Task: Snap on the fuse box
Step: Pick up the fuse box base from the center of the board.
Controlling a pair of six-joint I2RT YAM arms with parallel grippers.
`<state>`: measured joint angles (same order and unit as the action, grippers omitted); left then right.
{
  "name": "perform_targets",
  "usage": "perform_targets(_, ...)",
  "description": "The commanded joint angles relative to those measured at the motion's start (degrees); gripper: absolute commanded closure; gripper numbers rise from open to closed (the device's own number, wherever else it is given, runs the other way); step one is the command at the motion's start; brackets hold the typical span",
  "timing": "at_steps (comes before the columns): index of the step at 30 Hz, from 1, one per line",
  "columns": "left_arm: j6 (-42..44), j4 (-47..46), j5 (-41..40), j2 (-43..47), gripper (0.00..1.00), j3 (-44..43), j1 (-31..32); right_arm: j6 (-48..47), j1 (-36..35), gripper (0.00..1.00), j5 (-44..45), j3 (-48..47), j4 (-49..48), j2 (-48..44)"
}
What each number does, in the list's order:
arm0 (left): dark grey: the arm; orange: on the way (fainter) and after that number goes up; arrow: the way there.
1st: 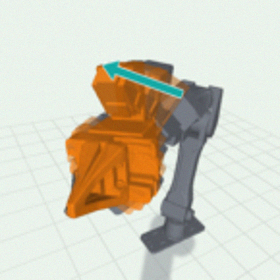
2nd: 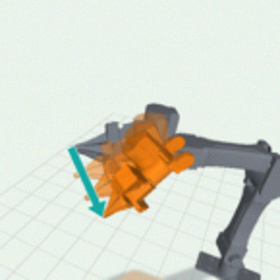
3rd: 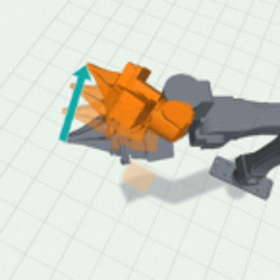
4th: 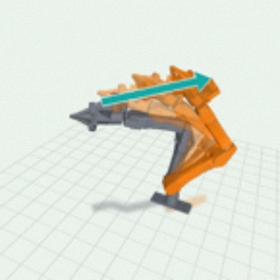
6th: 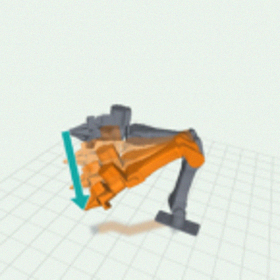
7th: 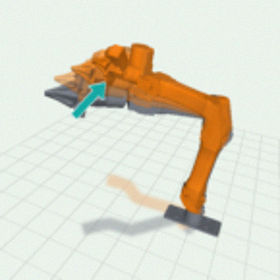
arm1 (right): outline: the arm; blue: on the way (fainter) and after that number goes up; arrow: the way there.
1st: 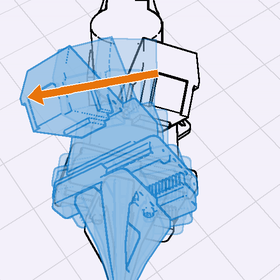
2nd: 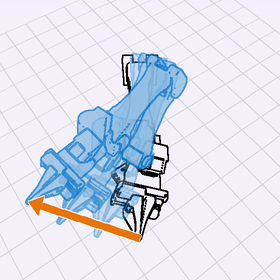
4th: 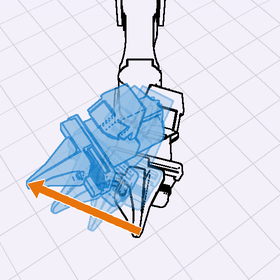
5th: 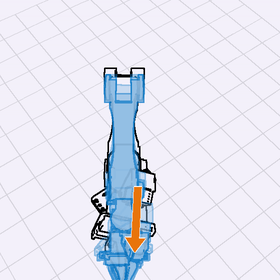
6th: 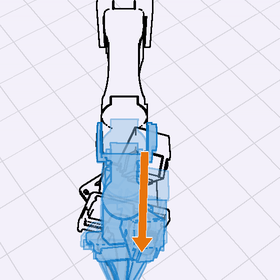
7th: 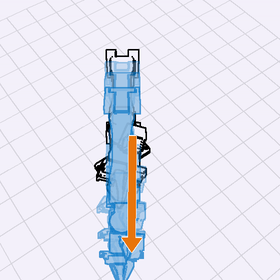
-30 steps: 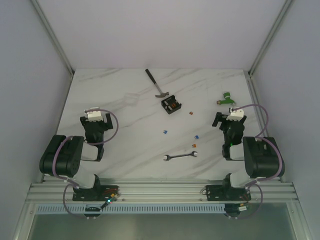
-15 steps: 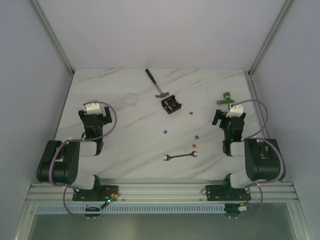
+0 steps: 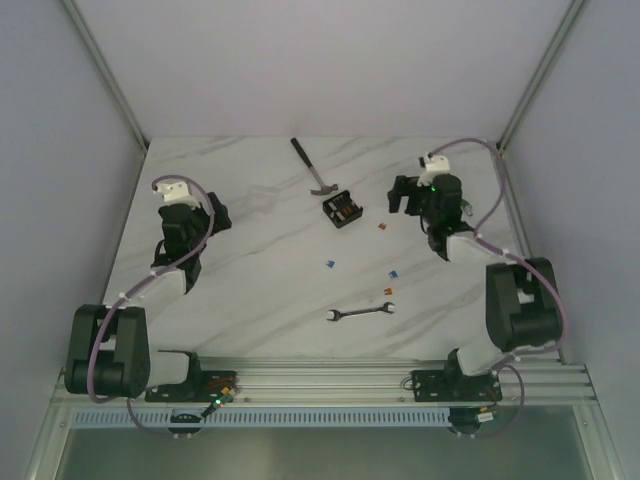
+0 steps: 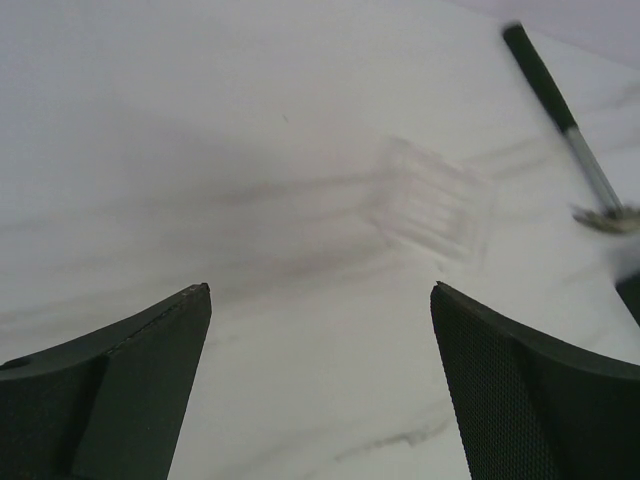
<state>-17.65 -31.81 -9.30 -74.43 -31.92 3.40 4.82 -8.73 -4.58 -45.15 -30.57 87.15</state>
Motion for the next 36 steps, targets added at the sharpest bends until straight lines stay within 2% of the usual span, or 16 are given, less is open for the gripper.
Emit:
perform_targets(1,-5.92,6.65,10.37,-1.30,0.00,-1.31,0.18,4.07,-2.43,0.09,-5.08,-8.46,8.12,7.74)
perform_targets(12,-10.90,6.83,16.51,-1.60,0.00,-0.35,0.93,7.16,-8.19,0.30,-7.92,-24.20,11.16,25.32)
perform_targets(16,-11.59,6.85,17.43,-2.32,0.00,-0.28,1.82,8.68,-8.84,0.47,-6.13,-27.96,11.91,29.66)
perform_targets(19,-11.86,6.96,17.41,-2.51,0.00,-0.12,2.64,9.02,-8.85,0.55,-4.10,-28.26,12.09,30.64)
perform_targets(28,-12.34,7.47,17.75,-4.50,0.00,-0.11,6.00,6.94,-10.18,0.69,-4.11,-27.21,14.54,30.95)
perform_targets(36,-12.85,9.50,17.83,-3.39,0.00,0.08,8.75,5.00,-12.54,0.76,-0.71,-22.84,18.51,25.82)
